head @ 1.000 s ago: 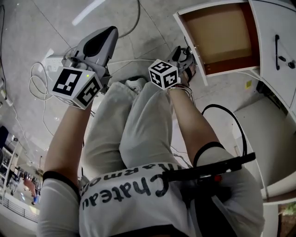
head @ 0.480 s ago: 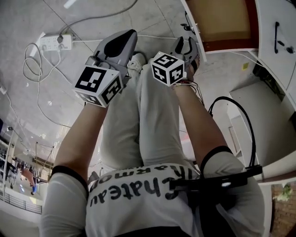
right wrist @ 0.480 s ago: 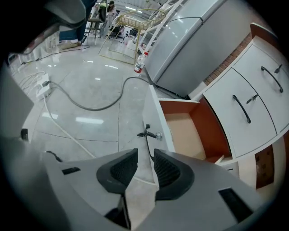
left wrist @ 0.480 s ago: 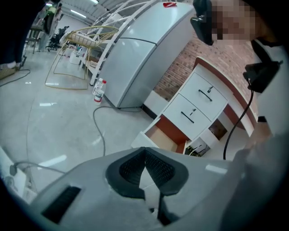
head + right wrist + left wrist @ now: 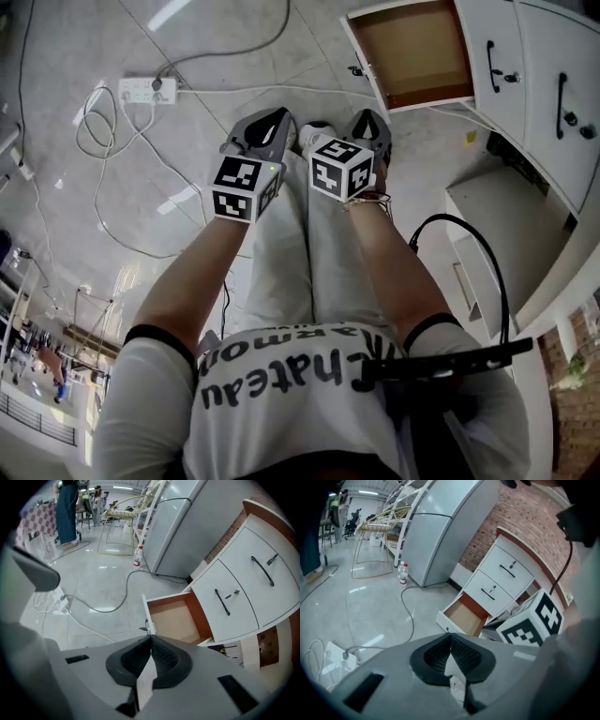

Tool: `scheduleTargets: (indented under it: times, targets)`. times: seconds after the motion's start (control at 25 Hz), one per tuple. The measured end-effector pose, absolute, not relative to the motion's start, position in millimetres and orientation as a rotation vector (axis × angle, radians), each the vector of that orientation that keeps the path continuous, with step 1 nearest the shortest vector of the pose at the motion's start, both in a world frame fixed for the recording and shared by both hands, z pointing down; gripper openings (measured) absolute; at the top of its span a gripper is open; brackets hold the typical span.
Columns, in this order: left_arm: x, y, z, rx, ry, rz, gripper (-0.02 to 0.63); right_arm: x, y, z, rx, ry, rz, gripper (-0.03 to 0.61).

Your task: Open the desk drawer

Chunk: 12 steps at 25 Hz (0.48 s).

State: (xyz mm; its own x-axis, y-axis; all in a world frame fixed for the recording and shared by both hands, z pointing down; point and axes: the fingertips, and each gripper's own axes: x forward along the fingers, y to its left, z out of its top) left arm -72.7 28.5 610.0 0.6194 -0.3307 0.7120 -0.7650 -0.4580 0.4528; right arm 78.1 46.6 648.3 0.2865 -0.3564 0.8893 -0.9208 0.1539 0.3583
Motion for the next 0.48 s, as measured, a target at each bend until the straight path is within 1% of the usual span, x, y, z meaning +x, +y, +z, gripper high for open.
scheduleTargets:
  times: [0.28, 0.48]
  targets:
    - [-73, 18, 516, 2.03, -0.941, 0.665, 0.014, 61, 16, 542, 1.442, -1.452, 0.759, 0.014]
    - [-77, -38, 437, 2.088, -1.076, 0.595, 0.014, 67, -32, 465, 1.575, -1.53, 0.85, 0.014]
